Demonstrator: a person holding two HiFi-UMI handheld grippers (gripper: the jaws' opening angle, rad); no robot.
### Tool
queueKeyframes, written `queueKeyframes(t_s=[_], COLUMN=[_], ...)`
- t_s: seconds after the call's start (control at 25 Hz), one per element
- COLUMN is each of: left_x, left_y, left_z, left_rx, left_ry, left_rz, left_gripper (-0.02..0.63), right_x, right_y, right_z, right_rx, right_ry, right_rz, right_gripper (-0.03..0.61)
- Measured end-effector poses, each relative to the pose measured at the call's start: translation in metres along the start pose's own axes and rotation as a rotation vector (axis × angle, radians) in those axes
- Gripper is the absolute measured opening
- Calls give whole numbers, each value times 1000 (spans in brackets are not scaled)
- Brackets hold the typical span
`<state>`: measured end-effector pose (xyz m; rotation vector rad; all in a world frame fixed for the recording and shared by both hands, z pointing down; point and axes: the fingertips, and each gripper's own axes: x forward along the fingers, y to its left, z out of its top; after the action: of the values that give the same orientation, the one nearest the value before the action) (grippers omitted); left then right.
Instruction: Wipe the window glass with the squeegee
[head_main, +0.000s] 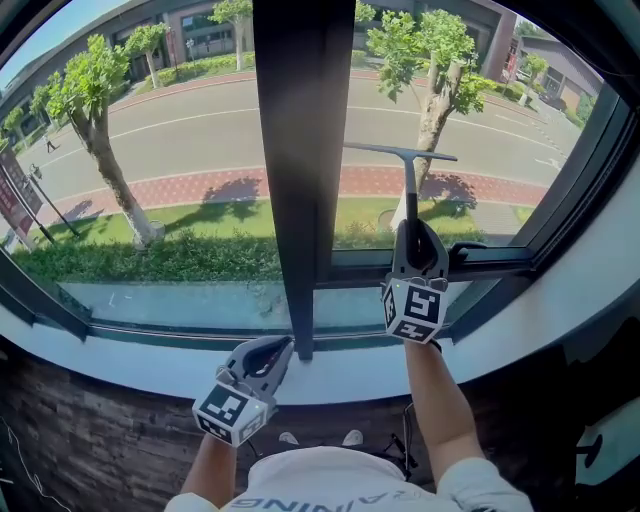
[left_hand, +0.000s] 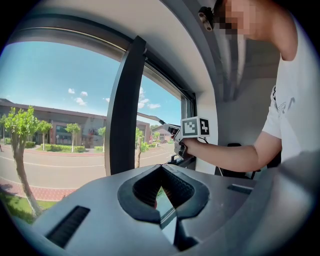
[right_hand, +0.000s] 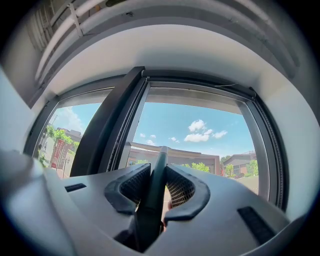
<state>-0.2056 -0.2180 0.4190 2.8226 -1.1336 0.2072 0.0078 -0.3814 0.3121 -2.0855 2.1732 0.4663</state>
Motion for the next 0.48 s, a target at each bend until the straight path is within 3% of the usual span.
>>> queueKeyframes(t_s=[0.48], left_x=[-9], left_y=[-3], left_z=[-2], left_rx=[1], left_ry=[19], left_rz=[9], left_gripper=[17], right_x=[-29], right_y=[10], right_z=[-79], right_rx=[-33], right_ry=[137], right_rz=[32], right_gripper=[100])
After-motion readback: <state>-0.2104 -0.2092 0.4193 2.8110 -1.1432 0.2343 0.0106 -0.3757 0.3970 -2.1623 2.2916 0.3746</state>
